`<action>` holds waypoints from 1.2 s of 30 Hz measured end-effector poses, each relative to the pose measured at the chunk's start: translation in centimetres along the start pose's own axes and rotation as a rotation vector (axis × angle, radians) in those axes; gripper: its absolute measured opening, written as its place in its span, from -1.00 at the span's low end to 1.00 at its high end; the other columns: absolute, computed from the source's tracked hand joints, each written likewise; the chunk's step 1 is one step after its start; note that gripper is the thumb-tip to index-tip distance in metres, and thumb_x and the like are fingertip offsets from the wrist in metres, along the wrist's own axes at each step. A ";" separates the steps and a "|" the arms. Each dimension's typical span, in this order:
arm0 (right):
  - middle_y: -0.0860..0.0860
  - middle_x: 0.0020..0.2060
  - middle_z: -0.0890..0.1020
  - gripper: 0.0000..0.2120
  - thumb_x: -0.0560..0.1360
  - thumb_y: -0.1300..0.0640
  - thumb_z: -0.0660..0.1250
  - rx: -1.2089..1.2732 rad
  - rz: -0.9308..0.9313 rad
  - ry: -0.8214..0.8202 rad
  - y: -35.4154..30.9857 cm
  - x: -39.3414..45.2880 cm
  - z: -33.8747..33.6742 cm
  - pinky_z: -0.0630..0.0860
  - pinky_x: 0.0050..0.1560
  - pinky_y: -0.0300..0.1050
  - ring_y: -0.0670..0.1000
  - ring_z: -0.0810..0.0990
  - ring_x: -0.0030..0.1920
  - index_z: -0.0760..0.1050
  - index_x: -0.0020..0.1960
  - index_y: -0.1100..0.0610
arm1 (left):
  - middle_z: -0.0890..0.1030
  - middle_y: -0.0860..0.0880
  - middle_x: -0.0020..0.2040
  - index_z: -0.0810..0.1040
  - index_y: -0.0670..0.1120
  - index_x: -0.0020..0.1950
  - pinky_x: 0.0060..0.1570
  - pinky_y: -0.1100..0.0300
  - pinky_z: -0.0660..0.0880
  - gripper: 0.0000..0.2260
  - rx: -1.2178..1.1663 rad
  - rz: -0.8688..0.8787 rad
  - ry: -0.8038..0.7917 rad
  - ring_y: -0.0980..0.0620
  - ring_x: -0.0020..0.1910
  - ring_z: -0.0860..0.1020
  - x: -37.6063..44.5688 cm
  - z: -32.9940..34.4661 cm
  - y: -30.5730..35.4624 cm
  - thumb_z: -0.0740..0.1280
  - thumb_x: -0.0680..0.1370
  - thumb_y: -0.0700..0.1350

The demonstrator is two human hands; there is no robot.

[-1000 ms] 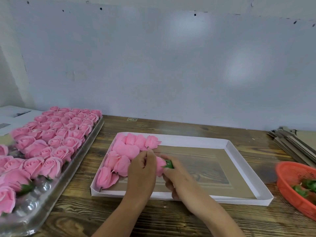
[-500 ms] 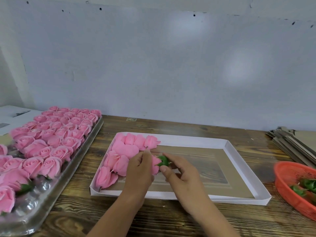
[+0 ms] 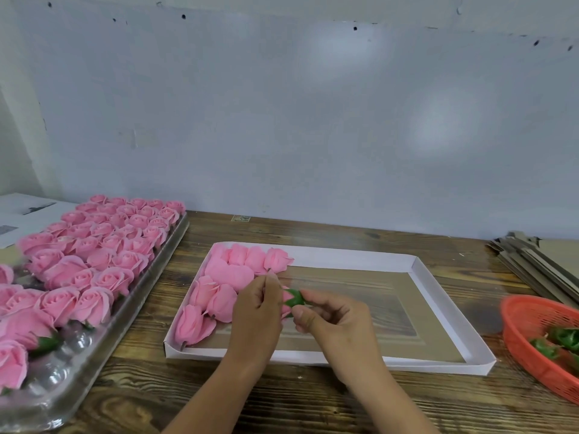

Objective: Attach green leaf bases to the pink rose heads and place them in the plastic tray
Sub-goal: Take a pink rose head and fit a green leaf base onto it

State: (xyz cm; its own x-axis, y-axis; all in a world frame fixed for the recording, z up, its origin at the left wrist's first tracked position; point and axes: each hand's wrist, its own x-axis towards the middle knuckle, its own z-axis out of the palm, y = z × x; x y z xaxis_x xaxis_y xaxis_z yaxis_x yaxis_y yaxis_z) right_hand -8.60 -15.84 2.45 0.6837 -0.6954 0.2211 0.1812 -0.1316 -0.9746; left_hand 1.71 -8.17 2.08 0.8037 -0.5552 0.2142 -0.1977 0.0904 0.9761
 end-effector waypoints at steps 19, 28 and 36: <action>0.07 -0.30 0.73 -0.74 0.42 0.42 0.45 0.018 0.002 0.051 -0.3 1.0 -1.9 0.61 -0.19 -0.26 -0.07 0.67 -0.30 0.66 -0.09 0.07 | 0.60 0.01 -0.35 0.58 -0.17 -0.08 -0.31 0.28 0.49 -0.83 -0.106 -0.019 -0.176 0.14 -0.37 0.51 -0.1 -0.4 1.0 0.26 0.65 -0.15; 0.21 -0.14 0.72 -0.73 0.40 0.47 0.45 0.034 0.074 -0.062 0.0 1.2 -2.3 0.65 -0.11 -0.14 0.05 0.69 -0.18 0.59 0.08 0.32 | 0.66 0.08 -0.24 0.61 -0.02 -0.05 -0.23 0.35 0.52 -0.90 0.017 0.111 -0.219 0.19 -0.28 0.59 0.0 -0.4 0.5 0.33 0.63 -0.16; 0.18 0.07 0.70 -0.62 0.44 0.17 0.42 0.257 0.111 -0.183 -0.7 0.8 -2.1 0.61 0.11 -0.06 0.15 0.68 0.11 0.54 0.23 0.25 | 0.65 0.27 0.08 0.53 0.31 0.21 -0.08 0.38 0.53 -0.47 0.065 0.086 -0.265 0.31 0.07 0.60 0.0 0.1 -0.4 0.42 0.29 0.43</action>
State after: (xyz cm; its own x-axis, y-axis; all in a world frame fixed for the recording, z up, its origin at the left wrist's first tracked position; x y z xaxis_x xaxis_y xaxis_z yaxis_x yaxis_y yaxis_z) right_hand -9.66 -17.76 3.20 0.8208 -0.5538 0.1398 0.2552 0.1365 -0.9572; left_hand 1.71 -8.30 1.73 0.6091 -0.7455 0.2706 -0.3013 0.0981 0.9485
